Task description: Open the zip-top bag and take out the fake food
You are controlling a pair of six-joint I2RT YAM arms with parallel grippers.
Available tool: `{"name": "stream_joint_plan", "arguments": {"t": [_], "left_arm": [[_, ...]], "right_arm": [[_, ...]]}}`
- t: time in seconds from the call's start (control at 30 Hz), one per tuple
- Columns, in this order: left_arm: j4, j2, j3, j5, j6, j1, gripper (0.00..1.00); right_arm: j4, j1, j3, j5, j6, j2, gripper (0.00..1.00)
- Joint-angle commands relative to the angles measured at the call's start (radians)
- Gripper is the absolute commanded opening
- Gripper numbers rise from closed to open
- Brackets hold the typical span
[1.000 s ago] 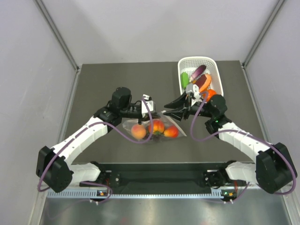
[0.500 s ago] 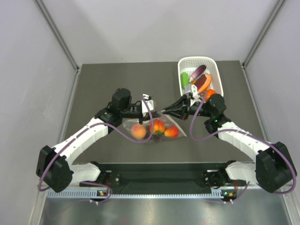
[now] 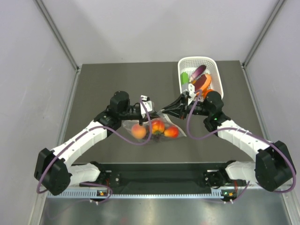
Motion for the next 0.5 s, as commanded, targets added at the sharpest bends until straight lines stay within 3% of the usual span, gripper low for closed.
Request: {"name": "stream_joint_plan", "arguments": {"t": [0.0,0.2,0.47], "left_arm": [[0.097,-0.036,0.004,0.011,-0.013,0.0,0.0],[0.096,-0.033,0.004,-0.008,-0.015,0.0,0.0],[0.093,-0.027,0.007,-0.011,-0.015,0.0,0.0]], "right_arm": [[-0.028,0.009,0.041,0.008,-0.043,-0.007,0.07],[-0.017,0.011,0.037,-0.009,-0.037,-0.007,0.22],[0.018,0.011,0.021,-0.022,-0.021,-0.024,0.24]]}}
